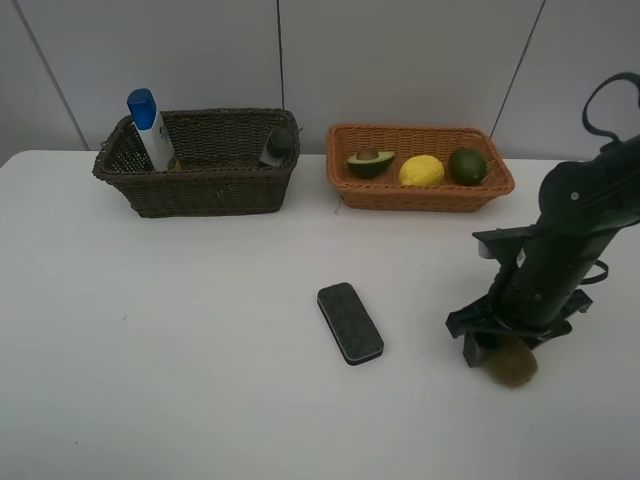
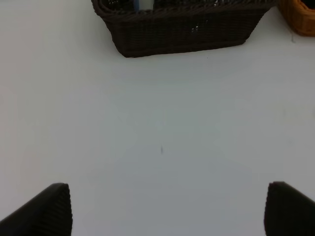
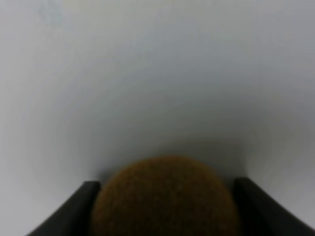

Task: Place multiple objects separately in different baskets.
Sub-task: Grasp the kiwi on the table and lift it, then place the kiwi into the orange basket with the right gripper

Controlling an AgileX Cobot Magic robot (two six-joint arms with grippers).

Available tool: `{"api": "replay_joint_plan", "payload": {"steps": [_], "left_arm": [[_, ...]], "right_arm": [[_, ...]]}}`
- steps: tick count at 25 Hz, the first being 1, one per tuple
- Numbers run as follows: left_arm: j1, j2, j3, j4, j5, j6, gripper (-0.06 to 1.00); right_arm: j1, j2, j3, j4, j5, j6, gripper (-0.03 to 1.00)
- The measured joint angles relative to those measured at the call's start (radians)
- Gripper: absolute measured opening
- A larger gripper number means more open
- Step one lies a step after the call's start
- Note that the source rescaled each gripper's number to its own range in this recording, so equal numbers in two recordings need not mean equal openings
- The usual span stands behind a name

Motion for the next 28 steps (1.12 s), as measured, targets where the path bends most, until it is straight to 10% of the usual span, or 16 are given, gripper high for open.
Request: {"api": "replay_joint_plan", "payload": {"steps": [14, 28], "left_arm": [[0.0, 0.0, 0.0, 0.0, 0.0, 0.0, 1.0], [0.0, 0.0, 0.0, 0.0, 0.0, 0.0, 1.0]], "right_arm": [[0.0, -0.103, -0.373, -0.066, 0.274, 0.0, 0.29], [-0.013, 0.381, -1.104, -0.253, 0.076, 0.0, 0.29]]}}
